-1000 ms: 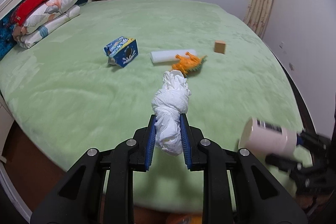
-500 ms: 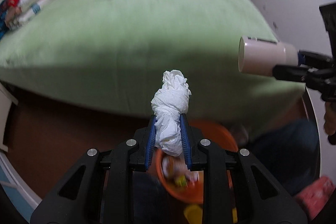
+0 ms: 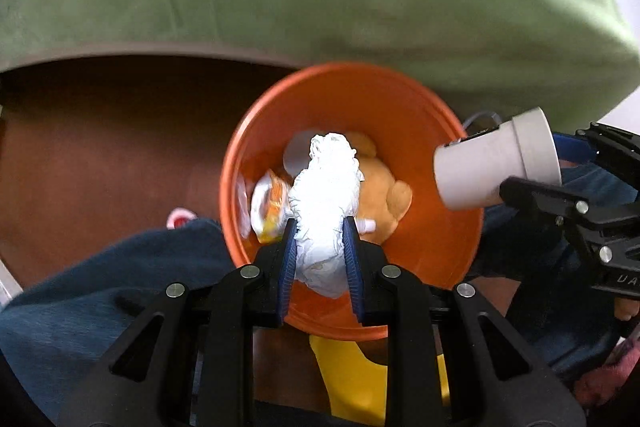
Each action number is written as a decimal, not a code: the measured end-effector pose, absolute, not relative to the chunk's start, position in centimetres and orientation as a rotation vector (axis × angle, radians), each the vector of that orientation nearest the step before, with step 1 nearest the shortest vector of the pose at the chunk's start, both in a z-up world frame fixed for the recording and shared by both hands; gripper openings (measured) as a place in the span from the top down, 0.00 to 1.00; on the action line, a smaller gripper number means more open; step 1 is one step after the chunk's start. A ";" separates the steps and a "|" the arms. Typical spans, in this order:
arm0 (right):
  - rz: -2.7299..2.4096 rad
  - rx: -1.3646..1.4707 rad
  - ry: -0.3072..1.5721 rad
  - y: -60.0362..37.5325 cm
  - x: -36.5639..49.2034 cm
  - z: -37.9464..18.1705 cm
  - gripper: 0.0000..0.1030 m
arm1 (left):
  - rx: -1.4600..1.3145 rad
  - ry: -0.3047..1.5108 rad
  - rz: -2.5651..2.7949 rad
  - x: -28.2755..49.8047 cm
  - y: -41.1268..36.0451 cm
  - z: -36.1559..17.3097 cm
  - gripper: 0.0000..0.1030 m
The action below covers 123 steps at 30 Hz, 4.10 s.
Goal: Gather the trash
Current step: 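Lower the tissue and cylinder into the orange bucket and open both tools, then reach the left tool to the bed and grasp the orange toy dinosaur, then grasp the white foam tube with the right tool while the left tool holds the dinosaur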
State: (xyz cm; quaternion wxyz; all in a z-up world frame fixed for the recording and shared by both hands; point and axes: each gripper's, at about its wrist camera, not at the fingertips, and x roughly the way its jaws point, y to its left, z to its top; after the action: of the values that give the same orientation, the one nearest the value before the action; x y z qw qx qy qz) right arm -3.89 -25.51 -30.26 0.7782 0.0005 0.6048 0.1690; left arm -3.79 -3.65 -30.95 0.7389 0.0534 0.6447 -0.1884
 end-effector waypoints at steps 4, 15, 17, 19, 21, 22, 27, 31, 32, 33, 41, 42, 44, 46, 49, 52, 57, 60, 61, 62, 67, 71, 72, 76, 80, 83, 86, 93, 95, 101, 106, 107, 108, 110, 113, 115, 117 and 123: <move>0.325 0.040 1.308 -26.3 -3.4 -30.7 0.34 | 0.145 1.469 -0.412 -3.8 -4.1 -32.6 0.56; 0.276 0.112 1.288 -28.0 -3.3 -30.0 0.24 | 0.176 1.459 -0.382 -3.7 -4.5 -32.8 0.29; 0.276 0.123 1.285 -28.3 -3.4 -29.6 0.23 | 0.175 1.462 -0.382 -3.8 -4.6 -32.8 0.29; 0.280 0.129 1.279 -28.3 -3.2 -29.2 0.22 | 0.176 1.461 -0.383 -3.7 -4.6 -33.0 0.29; 0.288 0.133 1.270 -28.2 -3.2 -28.9 0.22 | 0.174 1.455 -0.382 -3.8 -4.3 -32.9 0.29; 0.294 0.138 1.266 -28.2 -3.2 -28.6 0.22 | 0.170 1.452 -0.383 -3.8 -4.3 -32.6 0.29; 0.319 0.172 1.208 -28.6 -3.2 -25.9 0.19 | 0.153 1.411 -0.398 -2.8 -3.5 -30.2 0.29; 0.321 0.210 1.105 -29.7 -3.1 -22.0 0.16 | 0.121 1.314 -0.404 -0.5 -2.2 -25.9 0.29; 0.325 0.220 1.082 -30.0 -3.0 -21.1 0.15 | 0.113 1.288 -0.401 0.0 -1.9 -24.8 0.29; 0.331 0.227 1.054 -30.2 -3.1 -20.0 0.15 | 0.102 1.253 -0.398 0.8 -1.6 -23.4 0.29; 0.368 0.230 0.942 -30.2 -2.8 -15.6 0.12 | 0.043 0.993 -0.362 9.3 -0.4 -13.5 0.17; 0.377 0.242 0.936 -30.3 -2.6 -15.4 0.12 | 0.041 0.977 -0.365 10.6 -0.7 -12.7 0.16; 0.384 0.254 0.928 -30.3 -2.5 -15.3 0.12 | 0.047 0.950 -0.383 13.8 -2.0 -11.3 0.15; 0.385 0.264 0.918 -30.4 -2.2 -15.2 0.12 | 0.063 0.936 -0.398 16.7 -3.5 -10.5 0.15; 0.388 0.290 0.906 -30.7 -1.7 -15.3 0.12 | 0.073 0.925 -0.424 21.3 -6.2 -10.2 0.15; 0.387 0.311 0.900 -31.1 -1.2 -15.2 0.12 | 0.097 0.946 -0.434 25.9 -8.7 -10.5 0.15; 0.392 0.343 0.903 -31.7 -0.7 -15.3 0.11 | 0.094 0.961 -0.432 32.1 -12.0 -11.1 0.15; 0.401 0.344 0.906 -31.8 -0.6 -15.4 0.11 | 0.096 0.959 -0.407 34.5 -13.0 -11.5 0.15; 0.404 0.346 0.906 -31.8 -0.6 -15.4 0.11 | 0.092 0.967 -0.410 35.0 -13.3 -11.6 0.15; 0.406 0.348 0.907 -31.9 -0.5 -15.5 0.11 | 0.083 0.985 -0.415 35.8 -13.5 -11.9 0.15; 0.407 0.365 0.909 -32.3 -0.1 -15.7 0.11 | 0.060 1.002 -0.381 37.7 -14.3 -12.8 0.15; 0.412 0.375 0.907 -32.3 -0.1 -15.6 0.11 | 0.111 0.974 -0.381 36.8 -15.3 -13.0 0.31; 0.414 0.377 0.905 -32.3 -0.2 -15.6 0.11 | 0.135 0.963 -0.372 36.5 -15.6 -12.9 0.32; 0.417 0.386 0.900 -32.3 -0.5 -15.4 0.11 | 0.144 0.926 -0.349 34.8 -15.4 -12.2 0.32; 0.425 0.379 0.892 -32.0 -0.9 -15.0 0.11 | 0.166 0.887 -0.350 33.0 -15.2 -11.2 0.32; 0.426 0.376 0.886 -31.8 -1.2 -14.7 0.11 | 0.171 0.864 -0.361 31.2 -14.6 -10.1 0.32; 0.431 0.376 0.881 -31.6 -1.6 -14.3 0.11 | 0.162 0.855 -0.378 29.5 -13.7 -9.2 0.33; 0.431 0.360 0.864 -30.9 -2.9 -13.3 0.11 | 0.090 0.835 -0.383 26.2 -10.5 -8.1 0.33; 0.429 0.355 0.860 -30.6 -3.1 -13.0 0.11 | 0.070 0.824 -0.380 25.2 -9.4 -7.9 0.33; 0.429 0.339 0.850 -30.2 -3.5 -12.3 0.11 | -0.002 0.787 -0.389 21.8 -5.7 -7.0 0.33; 0.410 0.345 0.833 -30.8 -2.1 -11.2 0.11 | -0.040 0.727 -0.396 18.9 -2.6 -5.6 0.33; 0.404 0.352 0.828 -31.1 -0.9 -10.8 0.11 | -0.051 0.718 -0.397 18.5 -2.0 -5.4 0.33; 0.397 0.360 0.825 -31.4 0.6 -10.4 0.11 | -0.056 0.713 -0.395 18.1 -1.5 -5.2 0.33; 0.391 0.380 0.826 -31.9 3.7 -9.7 0.11 | -0.072 0.697 -0.392 17.3 0.1 -4.6 0.33; 0.382 0.433 0.834 -32.2 10.3 -8.7 0.11 | -0.081 0.675 -0.388 16.3 1.9 -4.0 0.33; 0.371 0.470 0.845 -31.8 15.6 -8.3 0.11 | -0.089 0.669 -0.386 15.9 2.8 -3.8 0.33; 0.346 0.517 0.867 -31.2 21.0 -8.3 0.11 | -0.091 0.663 -0.385 15.7 3.7 -3.7 0.33; 0.314 0.838 0.989 -30.1 33.8 -12.2 0.11 | -0.102 0.644 -0.389 15.8 5.2 -4.0 0.33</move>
State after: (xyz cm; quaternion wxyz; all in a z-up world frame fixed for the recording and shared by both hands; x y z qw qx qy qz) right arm 33.76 -30.11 -12.15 0.7857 0.3887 0.4586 0.1457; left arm 15.82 5.18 -3.95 0.9288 -0.0496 0.3143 -0.1897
